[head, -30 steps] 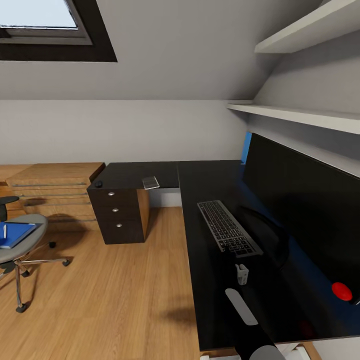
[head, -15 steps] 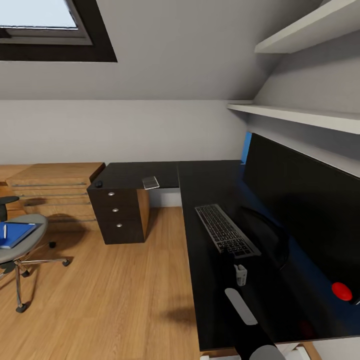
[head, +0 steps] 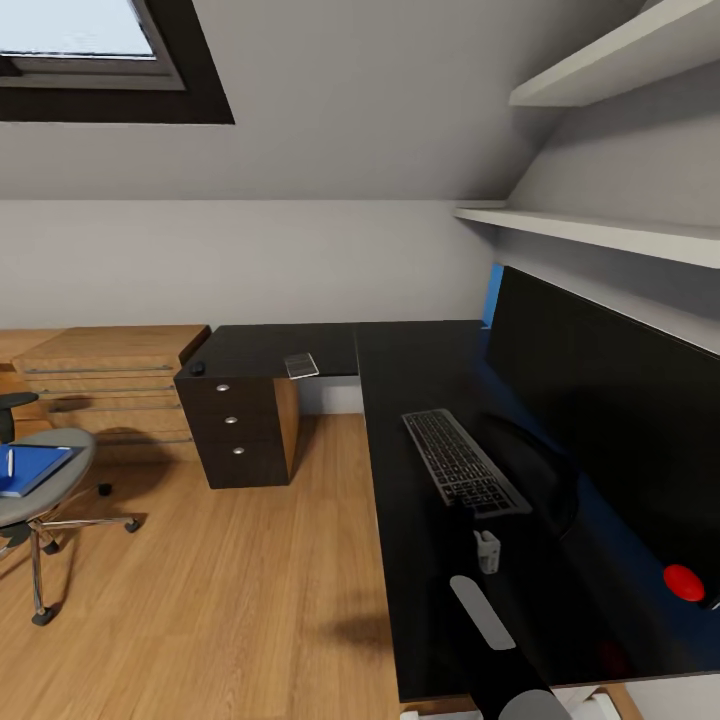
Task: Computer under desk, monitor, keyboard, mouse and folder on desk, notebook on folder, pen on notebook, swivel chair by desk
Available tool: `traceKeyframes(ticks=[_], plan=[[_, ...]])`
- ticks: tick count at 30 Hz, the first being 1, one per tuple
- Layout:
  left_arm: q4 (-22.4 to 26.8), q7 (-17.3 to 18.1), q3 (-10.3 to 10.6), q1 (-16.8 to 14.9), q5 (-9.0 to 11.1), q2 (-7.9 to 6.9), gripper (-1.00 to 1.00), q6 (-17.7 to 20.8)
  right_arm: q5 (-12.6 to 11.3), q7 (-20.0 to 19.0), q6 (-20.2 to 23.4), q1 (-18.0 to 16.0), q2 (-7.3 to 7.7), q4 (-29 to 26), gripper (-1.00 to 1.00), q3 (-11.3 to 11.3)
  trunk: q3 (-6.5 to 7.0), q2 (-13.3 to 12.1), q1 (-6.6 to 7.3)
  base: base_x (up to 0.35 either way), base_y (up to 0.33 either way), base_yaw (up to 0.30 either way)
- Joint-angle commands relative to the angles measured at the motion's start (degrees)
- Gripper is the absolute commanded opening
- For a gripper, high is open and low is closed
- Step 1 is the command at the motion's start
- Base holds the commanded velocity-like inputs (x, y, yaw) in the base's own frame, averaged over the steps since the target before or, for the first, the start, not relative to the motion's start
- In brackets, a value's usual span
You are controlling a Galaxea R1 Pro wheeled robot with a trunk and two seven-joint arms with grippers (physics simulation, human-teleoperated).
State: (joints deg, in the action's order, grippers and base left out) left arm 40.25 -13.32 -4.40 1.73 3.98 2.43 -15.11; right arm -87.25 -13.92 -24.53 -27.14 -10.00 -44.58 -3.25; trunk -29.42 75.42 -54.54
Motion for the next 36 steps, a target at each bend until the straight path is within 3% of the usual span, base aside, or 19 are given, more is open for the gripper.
traceKeyframes(ticks=[1, 24, 25, 36], plan=[[0.09, 0.06, -0.08, 0.03, 0.42, 0.03, 1.00, -0.14, -2.30, 0.82, -0.22, -0.02, 0.00, 0.19, -1.00, 0.10, -0.06, 0.02, -0.01, 0.000, 0.000, 0.000], [0.09, 0.11, -0.08, 0.03, 0.42, 0.03, 1.00, -0.17, -2.22, 0.82, -0.84, -0.02, 0.00, 0.02, -1.00, 0.09, -0.06, 0.02, -0.01, 0.000, 0.000, 0.000], [0.09, 0.12, -0.08, 0.03, 0.42, 0.03, 1.00, -0.17, -2.22, 0.82, -0.83, -0.02, 0.00, 0.02, 1.00, 0.09, -0.06, 0.02, -0.01, 0.000, 0.000, 0.000], [0.09, 0.13, -0.08, 0.03, 0.42, 0.04, 1.00, -0.15, -2.31, 0.82, -0.79, -0.02, 0.00, 0.02, 1.00, 0.09, -0.06, 0.02, -0.01, 0.000, 0.000, 0.000]])
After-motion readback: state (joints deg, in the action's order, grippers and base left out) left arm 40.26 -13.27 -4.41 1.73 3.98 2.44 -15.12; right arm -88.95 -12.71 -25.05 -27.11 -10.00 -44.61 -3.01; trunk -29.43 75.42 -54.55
